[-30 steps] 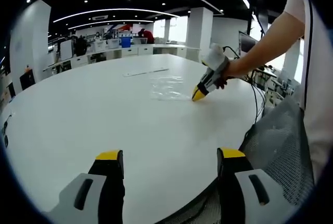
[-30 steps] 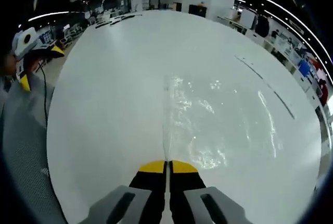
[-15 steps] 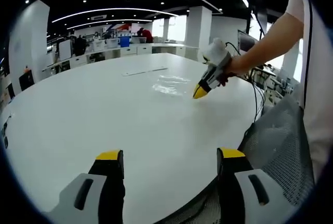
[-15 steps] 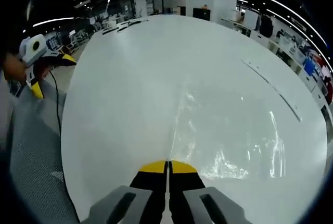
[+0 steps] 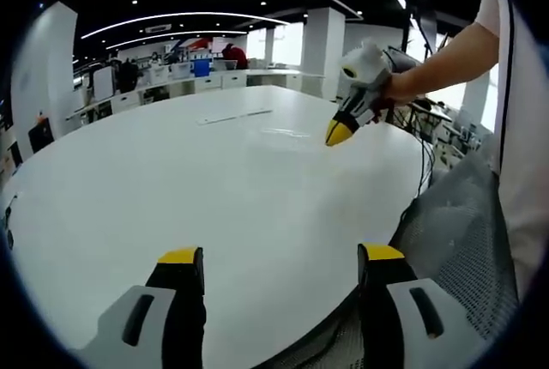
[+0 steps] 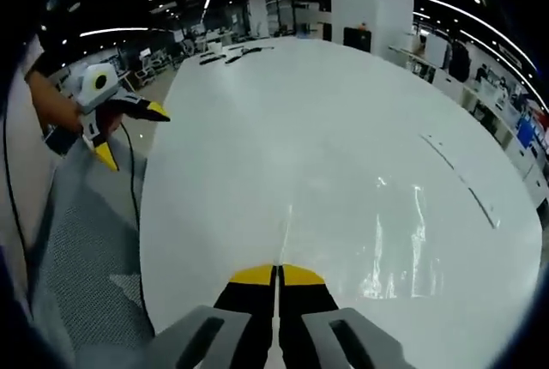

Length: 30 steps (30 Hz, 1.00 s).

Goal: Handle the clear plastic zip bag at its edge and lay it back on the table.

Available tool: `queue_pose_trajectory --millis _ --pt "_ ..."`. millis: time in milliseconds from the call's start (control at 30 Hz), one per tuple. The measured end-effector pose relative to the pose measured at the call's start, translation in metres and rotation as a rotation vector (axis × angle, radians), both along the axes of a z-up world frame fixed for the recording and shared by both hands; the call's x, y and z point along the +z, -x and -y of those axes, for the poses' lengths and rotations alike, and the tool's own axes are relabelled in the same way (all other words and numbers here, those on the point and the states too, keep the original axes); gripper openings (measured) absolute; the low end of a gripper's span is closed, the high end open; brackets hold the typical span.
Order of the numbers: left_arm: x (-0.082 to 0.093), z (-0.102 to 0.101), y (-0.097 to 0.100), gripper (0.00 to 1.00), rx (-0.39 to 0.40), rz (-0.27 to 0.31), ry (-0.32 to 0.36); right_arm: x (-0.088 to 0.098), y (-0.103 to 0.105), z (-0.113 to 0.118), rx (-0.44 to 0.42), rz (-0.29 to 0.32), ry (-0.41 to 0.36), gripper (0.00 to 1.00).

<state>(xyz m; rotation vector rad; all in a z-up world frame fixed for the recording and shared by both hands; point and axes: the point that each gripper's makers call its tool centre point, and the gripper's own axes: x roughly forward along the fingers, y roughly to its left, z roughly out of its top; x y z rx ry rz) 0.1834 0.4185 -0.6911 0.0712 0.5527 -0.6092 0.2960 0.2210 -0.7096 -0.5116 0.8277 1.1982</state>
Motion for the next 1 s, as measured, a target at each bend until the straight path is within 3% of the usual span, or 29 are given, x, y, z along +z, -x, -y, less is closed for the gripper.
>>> queue_pose_trajectory --millis 300,533,900,1000 --pt "0.002 0.004 0.002 0.7 -0.028 -0.013 0.0 0.02 0.011 -0.002 0.066 0.019 0.001 0.0" --pt "0.013 0.011 -0.001 0.67 -0.077 -0.004 -0.007 0.04 0.018 -0.003 0.12 0.044 0.002 0.0" --pt "0.05 0.021 -0.013 0.66 -0.134 0.063 -0.002 0.067 0.023 -0.001 0.164 0.096 0.006 0.0" --pt "0.053 0.026 -0.012 0.62 -0.19 0.046 -0.006 0.074 0.023 -0.001 0.171 0.108 0.003 0.0"
